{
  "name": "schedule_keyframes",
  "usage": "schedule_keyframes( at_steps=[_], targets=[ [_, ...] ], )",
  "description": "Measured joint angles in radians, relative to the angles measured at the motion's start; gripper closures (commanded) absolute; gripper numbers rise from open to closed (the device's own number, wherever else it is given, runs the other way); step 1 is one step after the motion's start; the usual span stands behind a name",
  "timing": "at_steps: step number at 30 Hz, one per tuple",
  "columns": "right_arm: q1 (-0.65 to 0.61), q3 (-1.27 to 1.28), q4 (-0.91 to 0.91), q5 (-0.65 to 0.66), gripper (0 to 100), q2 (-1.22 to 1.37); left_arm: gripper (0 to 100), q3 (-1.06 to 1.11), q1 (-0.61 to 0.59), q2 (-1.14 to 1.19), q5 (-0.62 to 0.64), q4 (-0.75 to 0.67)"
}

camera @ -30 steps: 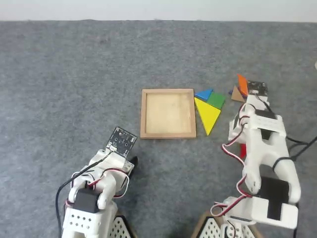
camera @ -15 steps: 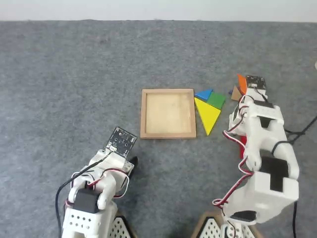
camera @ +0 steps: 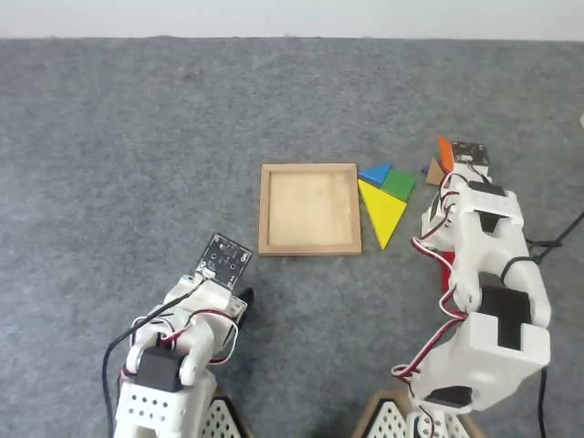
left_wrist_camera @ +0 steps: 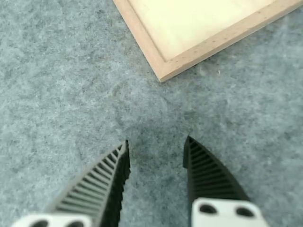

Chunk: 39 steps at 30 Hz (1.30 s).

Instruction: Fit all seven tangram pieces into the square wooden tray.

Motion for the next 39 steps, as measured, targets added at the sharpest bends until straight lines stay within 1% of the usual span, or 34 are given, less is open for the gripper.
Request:
schedule_keyframes(
  at_steps=[10,12,16,18,21,23,29,39],
  targets=[
    [0.0,-0.005,0.028,0.002,60.5,0.0,82,0.0,0.0,0.0,0.0,0.0],
    [0.0,-0.005,0.029,0.002,65.6,0.0,82,0.0,0.0,0.0,0.0,0.0],
    [0.002,-0.005,0.035,0.002,79.0,0.0,82,0.0,0.0,0.0,0.0,0.0],
    [0.006,-0.005,0.037,0.003,80.7,0.0,82,0.0,0.0,0.0,0.0,0.0],
    [0.009,-0.005,0.037,0.003,79.2,-0.002,82,0.0,0.0,0.0,0.0,0.0],
    [0.014,-0.005,0.037,0.003,79.9,-0.002,82,0.0,0.0,0.0,0.0,0.0],
    [0.015,-0.005,0.037,0.003,89.4,-0.003,82,0.0,0.0,0.0,0.0,0.0],
    [0.014,-0.014,0.071,0.003,88.3,-0.034,82,0.0,0.0,0.0,0.0,0.0]
  ],
)
